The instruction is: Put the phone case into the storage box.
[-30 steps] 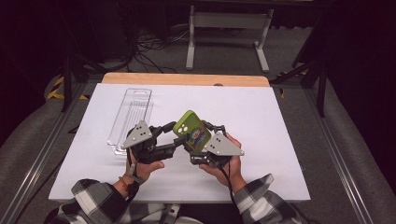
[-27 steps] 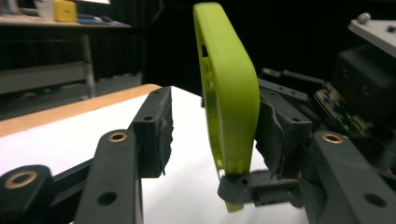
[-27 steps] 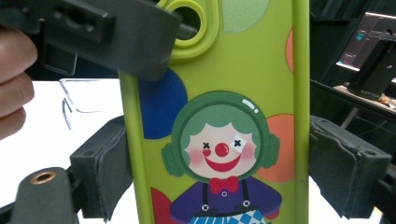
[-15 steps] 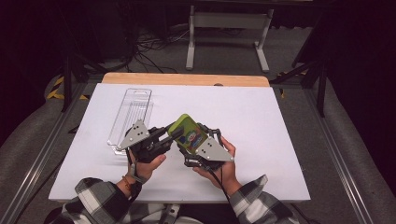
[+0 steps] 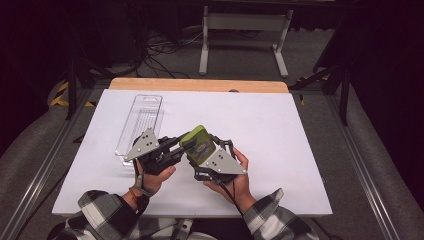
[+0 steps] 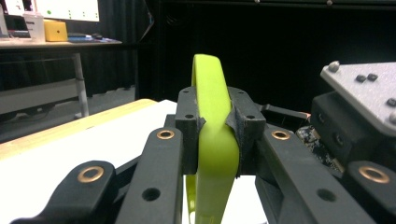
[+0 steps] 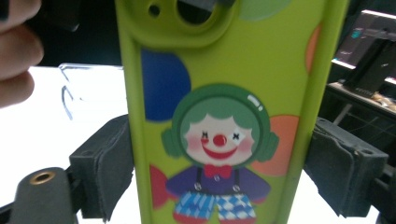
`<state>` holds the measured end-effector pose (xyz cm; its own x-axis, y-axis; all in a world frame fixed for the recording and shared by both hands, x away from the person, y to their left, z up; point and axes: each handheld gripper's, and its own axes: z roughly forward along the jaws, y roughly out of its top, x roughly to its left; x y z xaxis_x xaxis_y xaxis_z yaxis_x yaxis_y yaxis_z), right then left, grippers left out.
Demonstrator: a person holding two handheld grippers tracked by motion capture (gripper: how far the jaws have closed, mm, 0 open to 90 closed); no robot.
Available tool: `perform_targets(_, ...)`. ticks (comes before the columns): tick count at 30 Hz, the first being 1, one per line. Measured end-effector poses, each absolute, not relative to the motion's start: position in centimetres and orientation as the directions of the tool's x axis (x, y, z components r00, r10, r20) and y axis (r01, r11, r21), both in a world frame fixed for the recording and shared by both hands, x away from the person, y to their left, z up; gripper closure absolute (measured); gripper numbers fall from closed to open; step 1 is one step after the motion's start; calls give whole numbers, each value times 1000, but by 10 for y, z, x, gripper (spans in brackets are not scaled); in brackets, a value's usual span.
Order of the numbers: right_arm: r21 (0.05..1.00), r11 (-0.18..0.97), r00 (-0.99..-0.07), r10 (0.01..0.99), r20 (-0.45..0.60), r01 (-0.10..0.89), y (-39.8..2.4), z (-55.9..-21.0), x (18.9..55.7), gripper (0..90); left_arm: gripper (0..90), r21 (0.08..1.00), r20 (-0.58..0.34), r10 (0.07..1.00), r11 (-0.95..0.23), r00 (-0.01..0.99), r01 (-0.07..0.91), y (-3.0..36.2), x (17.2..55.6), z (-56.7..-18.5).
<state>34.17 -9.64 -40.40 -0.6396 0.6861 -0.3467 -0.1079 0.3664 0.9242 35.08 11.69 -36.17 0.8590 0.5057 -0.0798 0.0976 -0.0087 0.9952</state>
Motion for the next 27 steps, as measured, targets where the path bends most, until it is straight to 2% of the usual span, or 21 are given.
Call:
perform_targets(8,910,406,-673,651,-351,-82,-94,-409,343,140,773,996,-61,505,-26,861,86,125,352,-356)
perform_targets(19,914,406,-761,591,-270,-8,-112,-411,343,122,773,995,-24,500,-75,866,71,138,355,-346)
perform_targets(27,905,426,-750,602,-273,13,-128,-410,341,123,774,992,6,534,-109,845,61,159,358,-335)
